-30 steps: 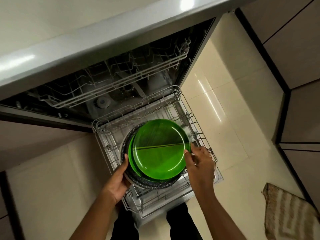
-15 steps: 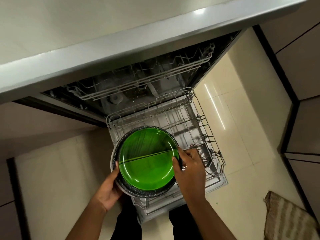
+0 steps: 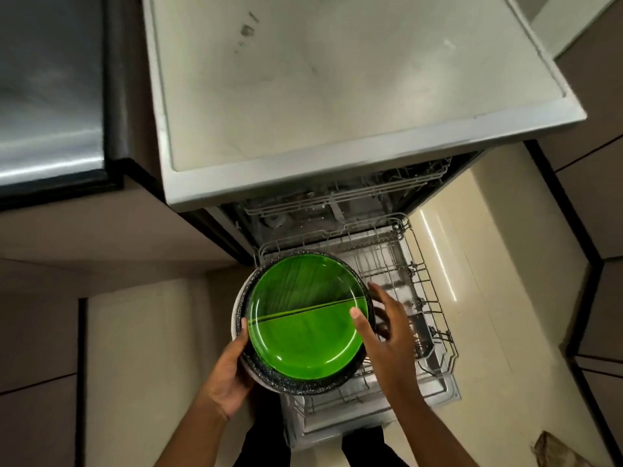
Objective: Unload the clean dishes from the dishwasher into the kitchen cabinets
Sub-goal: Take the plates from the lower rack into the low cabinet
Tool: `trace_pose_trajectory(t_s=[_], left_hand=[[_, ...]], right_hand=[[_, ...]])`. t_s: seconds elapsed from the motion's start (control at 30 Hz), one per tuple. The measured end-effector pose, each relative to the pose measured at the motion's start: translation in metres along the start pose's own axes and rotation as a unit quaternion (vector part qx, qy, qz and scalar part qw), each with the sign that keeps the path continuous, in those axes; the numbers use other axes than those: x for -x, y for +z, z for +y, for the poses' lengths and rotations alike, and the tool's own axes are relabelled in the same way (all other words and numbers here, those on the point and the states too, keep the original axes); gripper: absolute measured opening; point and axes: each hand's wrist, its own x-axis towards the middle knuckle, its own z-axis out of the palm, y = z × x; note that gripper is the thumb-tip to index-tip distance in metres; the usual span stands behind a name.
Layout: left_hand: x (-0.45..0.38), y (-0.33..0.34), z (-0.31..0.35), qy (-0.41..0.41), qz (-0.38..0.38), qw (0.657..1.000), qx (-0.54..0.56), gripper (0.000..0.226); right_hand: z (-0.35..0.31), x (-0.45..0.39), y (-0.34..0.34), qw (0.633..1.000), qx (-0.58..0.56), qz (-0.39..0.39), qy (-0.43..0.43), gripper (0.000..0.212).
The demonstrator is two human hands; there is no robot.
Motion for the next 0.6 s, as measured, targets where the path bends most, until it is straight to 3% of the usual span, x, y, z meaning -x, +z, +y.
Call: trace_pose_trajectory(t_s=[0.17, 0.6], left_hand=[[0.055, -0.004, 0.013, 0.015, 0.005, 1.0, -0.001, 0.038], [0.159, -0.04, 0.034, 0.044, 0.017, 0.999, 0.01, 0.047]], right_hand=[[-0.031, 0.029, 0.011, 0.989, -0.12, -0.055, 0.064, 0.064], [-0.109, 0.088, 0.023, 0.99, -0.065, -0.114, 0.06, 0.058]])
